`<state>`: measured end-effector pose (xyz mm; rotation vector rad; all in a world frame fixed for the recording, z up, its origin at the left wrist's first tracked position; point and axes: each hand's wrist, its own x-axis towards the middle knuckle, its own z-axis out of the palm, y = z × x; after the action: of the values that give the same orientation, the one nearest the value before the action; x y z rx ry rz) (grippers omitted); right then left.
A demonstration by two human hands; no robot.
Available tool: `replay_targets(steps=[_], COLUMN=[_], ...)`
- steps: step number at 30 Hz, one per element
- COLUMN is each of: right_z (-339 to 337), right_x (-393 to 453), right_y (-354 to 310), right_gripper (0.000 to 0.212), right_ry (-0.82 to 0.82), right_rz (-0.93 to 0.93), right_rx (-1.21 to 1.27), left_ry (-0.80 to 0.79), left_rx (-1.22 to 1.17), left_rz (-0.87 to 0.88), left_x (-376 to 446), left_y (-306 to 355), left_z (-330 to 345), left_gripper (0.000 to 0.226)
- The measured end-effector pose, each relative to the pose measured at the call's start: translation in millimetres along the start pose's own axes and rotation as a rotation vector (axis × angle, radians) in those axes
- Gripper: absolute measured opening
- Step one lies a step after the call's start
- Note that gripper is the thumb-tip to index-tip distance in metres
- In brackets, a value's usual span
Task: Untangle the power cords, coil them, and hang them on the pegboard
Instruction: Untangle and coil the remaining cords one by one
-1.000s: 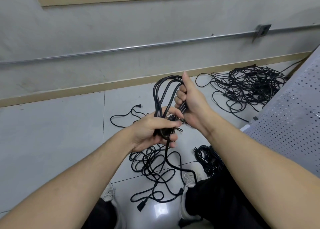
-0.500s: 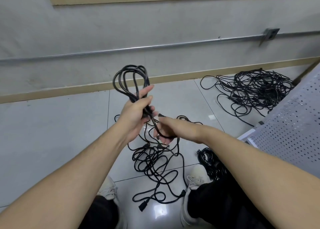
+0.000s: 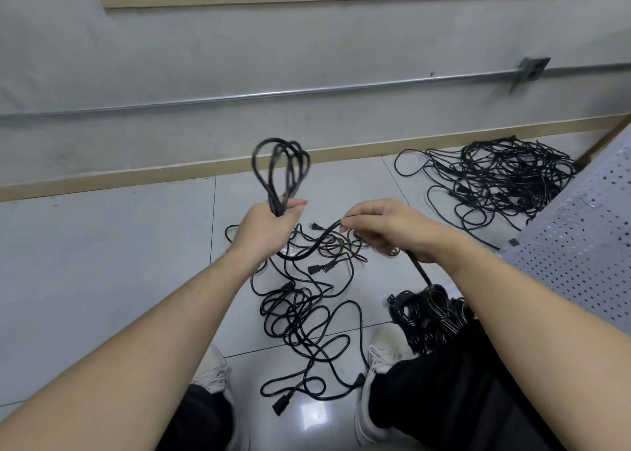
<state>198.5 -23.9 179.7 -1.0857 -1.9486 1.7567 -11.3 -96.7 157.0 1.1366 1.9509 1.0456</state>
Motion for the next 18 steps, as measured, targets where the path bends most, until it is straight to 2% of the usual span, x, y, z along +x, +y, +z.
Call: replay_targets(steps=[2,4,7,10,12,16,18], right_z=[-1,1,0,-4,-5,-5,-5], right_x=[-2,-2,-1,-1,0,6,8], right_y=[-1,-3,-5,-3,-1,2,0], right_gripper=[0.018,0.013,0.015,0.035,0.043,0.058,0.059], right_ry=[0.023,0.129,0.263,0.327,0.365,0.472,0.560], right_rz=[-0.022,-0.053,-0.086,-0.121,-0.134,-0.138,-0.149], right_rx=[0.063,0.036,-0.051,-0.122,-0.157,-0.357,-0.527], left_ry=[-0.102,-0.203,-0.263,-0.234,-0.254,-0.441,-0.518], left_rx=[0.151,0.235,0.164,-0.038,-0.053,-0.092,-0.081], left_rz=[0.023,0.001,-0.050,-0.097,-0.109,-0.143,-0.135], left_x=[-7,-14,-23,-22,-24,-31,-34], left_y=[7,16,23,23,24,26,27], left_z=[7,15,24,23,20,18,17], left_gripper=[0.024,0.052,0.080,0.079,0.074,0.080,0.071])
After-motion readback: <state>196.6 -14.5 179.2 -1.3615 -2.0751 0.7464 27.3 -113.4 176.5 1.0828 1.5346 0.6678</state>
